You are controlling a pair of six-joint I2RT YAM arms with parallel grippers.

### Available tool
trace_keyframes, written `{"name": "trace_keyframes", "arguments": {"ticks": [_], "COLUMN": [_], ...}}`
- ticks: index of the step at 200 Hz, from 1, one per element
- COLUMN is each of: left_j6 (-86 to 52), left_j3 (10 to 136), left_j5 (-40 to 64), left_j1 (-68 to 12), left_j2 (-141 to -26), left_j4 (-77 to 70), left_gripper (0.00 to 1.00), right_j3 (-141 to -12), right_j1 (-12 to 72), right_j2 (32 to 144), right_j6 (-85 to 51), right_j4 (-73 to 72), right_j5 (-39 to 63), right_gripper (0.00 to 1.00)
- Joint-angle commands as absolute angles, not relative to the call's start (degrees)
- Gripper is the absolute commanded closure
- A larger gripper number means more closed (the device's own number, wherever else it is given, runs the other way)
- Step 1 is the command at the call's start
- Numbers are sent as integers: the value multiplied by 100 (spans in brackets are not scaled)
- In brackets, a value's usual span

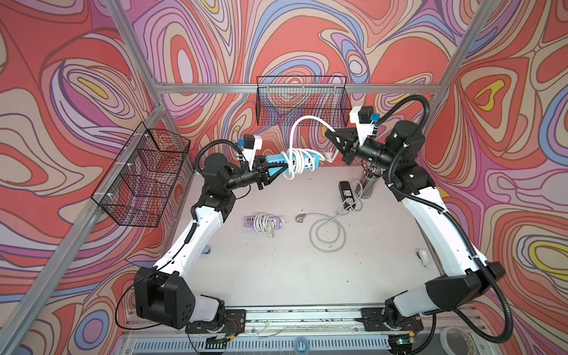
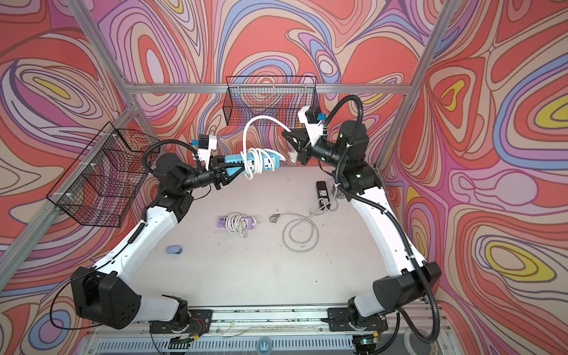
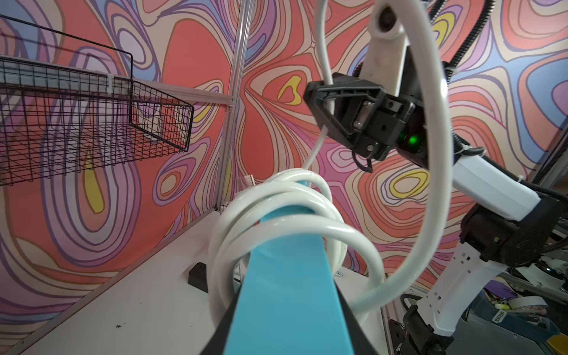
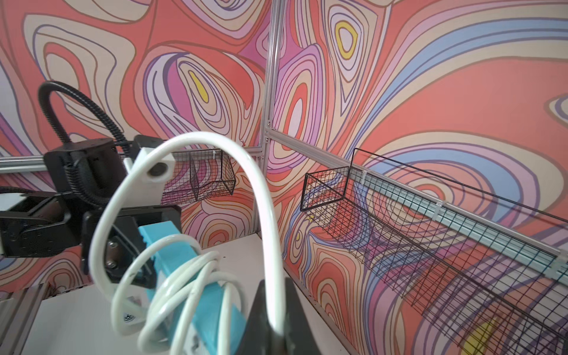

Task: Unwrap the cord wrapped around the power strip
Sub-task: Unwrap the power cord from the power strip.

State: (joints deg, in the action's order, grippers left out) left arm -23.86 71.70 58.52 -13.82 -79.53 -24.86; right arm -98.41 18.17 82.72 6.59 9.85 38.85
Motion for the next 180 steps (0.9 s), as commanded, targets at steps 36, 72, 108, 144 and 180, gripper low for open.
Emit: {"name": "trace_keyframes", "arguments": {"ticks": [36,72,108,144,180], "left_j6": [-2000,-2013,-2094,-2186,-2180], "left_j3": [7041,6852,6788,6766,6715], "left_j5": [4877,4573,4526,4535,4465], "left_j1": [-1078,-1055,-1055,-1054,-1051], "left_j2": [-7467,-7273,-7155,-7085,-7017], "left_j4": [-2739,-2996,-3160,-3284,-3346], "left_gripper": [100,100,100,100,100], "right_j3": [-8761,-7705,-7028,-6649,-6356], "right_j1": [1811,1818,1827,1846,1880], "right_j2": [7112,7053,7383,7886,8260], "right_j6": [868,302,-141,-263,-424], "right_j4": [2074,1562,923,610,223], "right_j5": [4220,4627,4905,4922,4871], "right_gripper": [100,100,100,100,100]}}
